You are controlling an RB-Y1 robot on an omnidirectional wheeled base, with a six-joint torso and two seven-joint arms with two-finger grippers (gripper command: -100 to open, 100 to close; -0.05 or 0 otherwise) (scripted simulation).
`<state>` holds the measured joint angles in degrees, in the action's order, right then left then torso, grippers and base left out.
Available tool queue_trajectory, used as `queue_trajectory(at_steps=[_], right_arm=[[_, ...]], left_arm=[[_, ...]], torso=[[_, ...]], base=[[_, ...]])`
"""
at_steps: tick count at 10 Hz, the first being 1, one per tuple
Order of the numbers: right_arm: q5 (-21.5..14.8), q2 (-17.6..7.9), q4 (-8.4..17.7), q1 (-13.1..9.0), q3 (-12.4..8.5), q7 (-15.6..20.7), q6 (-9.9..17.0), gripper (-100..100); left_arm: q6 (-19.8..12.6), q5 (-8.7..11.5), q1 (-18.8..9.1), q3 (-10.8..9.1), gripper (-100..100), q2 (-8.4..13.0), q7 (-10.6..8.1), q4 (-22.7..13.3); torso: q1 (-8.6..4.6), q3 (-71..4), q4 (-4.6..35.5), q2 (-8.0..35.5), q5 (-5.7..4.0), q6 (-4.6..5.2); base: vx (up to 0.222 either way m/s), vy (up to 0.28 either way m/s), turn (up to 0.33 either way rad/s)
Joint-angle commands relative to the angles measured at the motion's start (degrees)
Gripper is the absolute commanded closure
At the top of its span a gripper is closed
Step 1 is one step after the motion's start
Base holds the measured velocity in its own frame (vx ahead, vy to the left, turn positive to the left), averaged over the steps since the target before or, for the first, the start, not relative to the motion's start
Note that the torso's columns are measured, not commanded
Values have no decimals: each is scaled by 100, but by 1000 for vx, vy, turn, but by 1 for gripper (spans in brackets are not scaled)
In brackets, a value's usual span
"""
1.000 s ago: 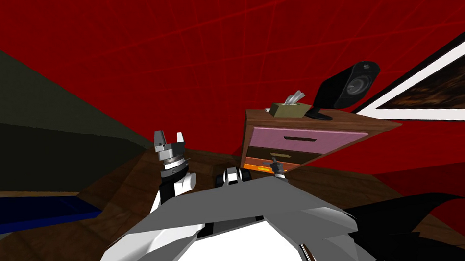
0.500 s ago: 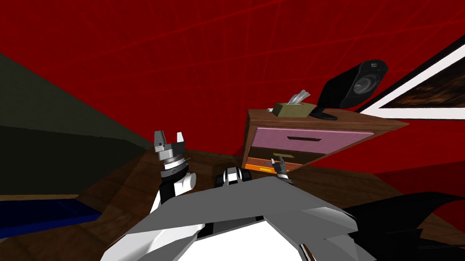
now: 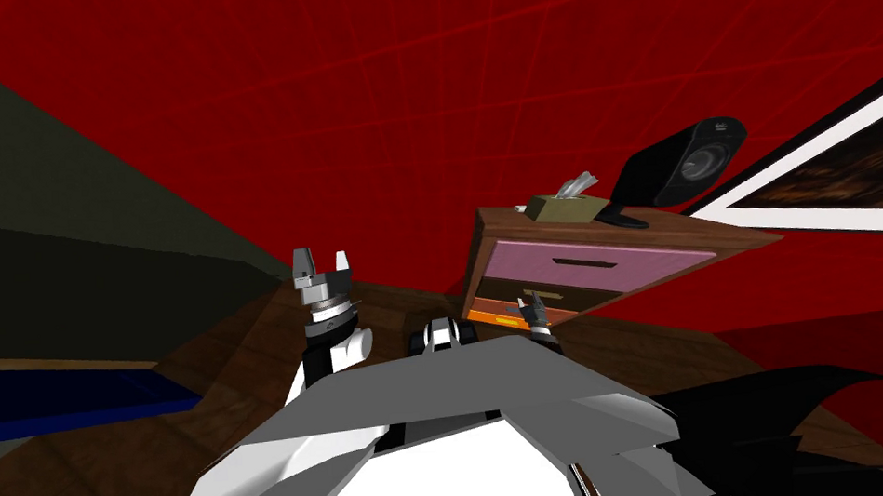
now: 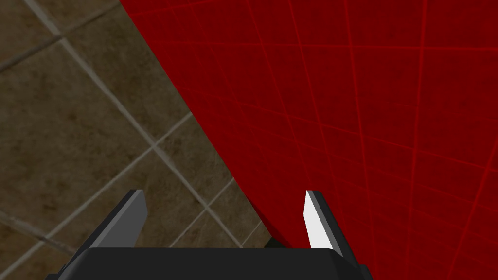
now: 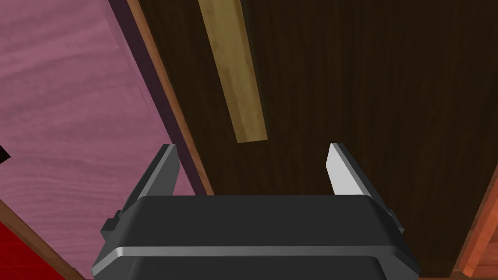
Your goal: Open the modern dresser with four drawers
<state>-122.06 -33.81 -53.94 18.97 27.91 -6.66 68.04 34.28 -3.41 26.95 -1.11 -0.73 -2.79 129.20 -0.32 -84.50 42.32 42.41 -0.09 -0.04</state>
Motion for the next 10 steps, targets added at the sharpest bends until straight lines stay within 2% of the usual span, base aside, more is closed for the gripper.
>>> queue_trajectory(at_steps=[1,3,4,8,9,10], right_arm=[[240,219,150,-448,-177,427,-287,-100],[437,388,253,-811,-324,739,-513,-100],[437,388,253,-811,-324,762,-513,-100],[832,726,461,-1478,-617,1431,-964,-100],[832,726,461,-1524,-617,1431,-964,-100],[931,810,513,-1703,-691,1599,-1077,-100]], left_arm=[[0,0,-1,0,0,0,0,0],[-1,0,-1,-1,0,1,0,-1],[-1,0,-2,0,0,0,0,-1],[0,0,-1,0,0,0,0,0],[0,0,-1,0,0,0,0,-1],[0,0,1,-1,0,0,0,0]], torso=[[4,10,4,15,0,2],[23,7,3,8,6,5],[37,-3,-2,-6,10,4],[27,-2,-1,-3,8,3],[30,6,3,9,8,5],[35,-9,-4,-18,10,8]], base=[[-197,-94,201],[-206,-92,191],[-151,-45,49],[-163,-51,179],[-134,-31,41],[-96,-33,87]])
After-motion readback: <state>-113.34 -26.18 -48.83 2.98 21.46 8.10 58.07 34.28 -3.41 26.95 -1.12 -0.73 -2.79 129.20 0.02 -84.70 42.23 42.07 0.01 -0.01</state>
